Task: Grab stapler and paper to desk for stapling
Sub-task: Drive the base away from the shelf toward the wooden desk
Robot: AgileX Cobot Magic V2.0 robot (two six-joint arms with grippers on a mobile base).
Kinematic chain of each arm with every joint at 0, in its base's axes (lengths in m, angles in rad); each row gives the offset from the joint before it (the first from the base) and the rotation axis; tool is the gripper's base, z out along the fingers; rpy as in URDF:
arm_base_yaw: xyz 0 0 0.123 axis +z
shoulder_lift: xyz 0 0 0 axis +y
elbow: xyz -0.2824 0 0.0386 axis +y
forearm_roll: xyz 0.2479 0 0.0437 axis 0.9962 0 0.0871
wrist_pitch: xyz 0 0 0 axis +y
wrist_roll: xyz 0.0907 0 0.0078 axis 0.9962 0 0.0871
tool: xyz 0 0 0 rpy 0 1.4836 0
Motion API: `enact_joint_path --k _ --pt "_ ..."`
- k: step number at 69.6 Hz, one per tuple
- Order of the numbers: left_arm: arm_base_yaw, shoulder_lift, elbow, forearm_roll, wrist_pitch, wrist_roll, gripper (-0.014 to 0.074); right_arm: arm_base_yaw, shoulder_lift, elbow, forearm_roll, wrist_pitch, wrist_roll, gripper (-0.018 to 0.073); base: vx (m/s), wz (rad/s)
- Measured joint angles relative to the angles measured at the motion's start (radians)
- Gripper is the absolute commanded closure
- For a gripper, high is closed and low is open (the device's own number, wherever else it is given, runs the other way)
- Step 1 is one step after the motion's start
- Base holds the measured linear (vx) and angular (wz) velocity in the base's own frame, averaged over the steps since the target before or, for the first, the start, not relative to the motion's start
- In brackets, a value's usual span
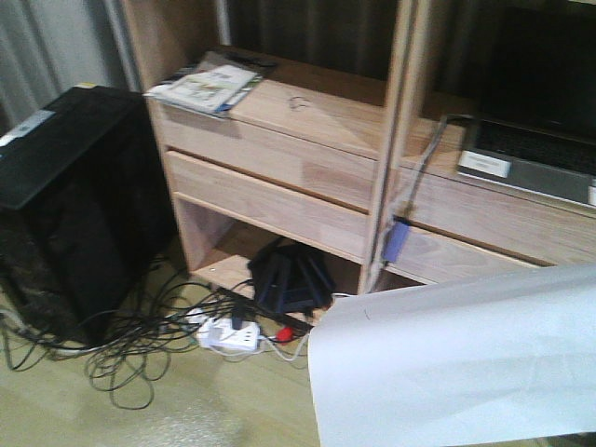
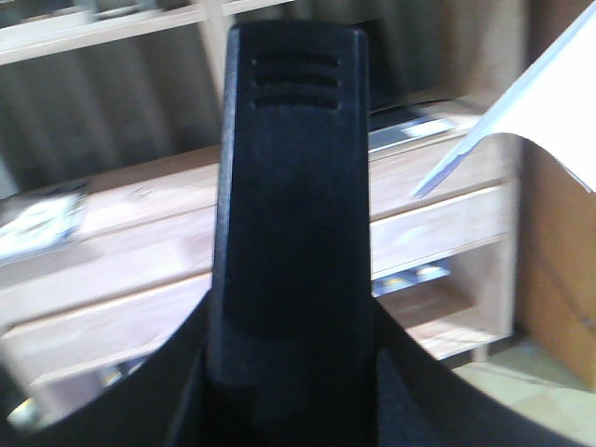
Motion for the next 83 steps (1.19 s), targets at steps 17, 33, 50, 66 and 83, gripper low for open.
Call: enact_joint_path --k 17,33,50,66,83 --pt "0.000 0.000 0.000 0.000 0.000 0.000 0.0603 0.000 0.000 0.000 0.000 0.000 0.000 0.0561 0.03 0.46" --pt "0.000 0.000 0.000 0.000 0.000 0.000 0.0603 0.000 0.000 0.000 0.000 0.000 0.000 0.0561 0.04 0.39" --pt "0.000 0.000 0.000 0.000 0.000 0.000 0.0603 0.000 0.000 0.000 0.000 0.000 0.000 0.0561 0.06 0.50" --pt "0.000 0.000 0.000 0.000 0.000 0.000 0.0603 0.000 0.000 0.000 0.000 0.000 0.000 0.0561 0.08 0.67" --pt "0.000 0.000 0.000 0.000 0.000 0.000 0.0603 0.000 0.000 0.000 0.000 0.000 0.000 0.0561 0.10 0.81"
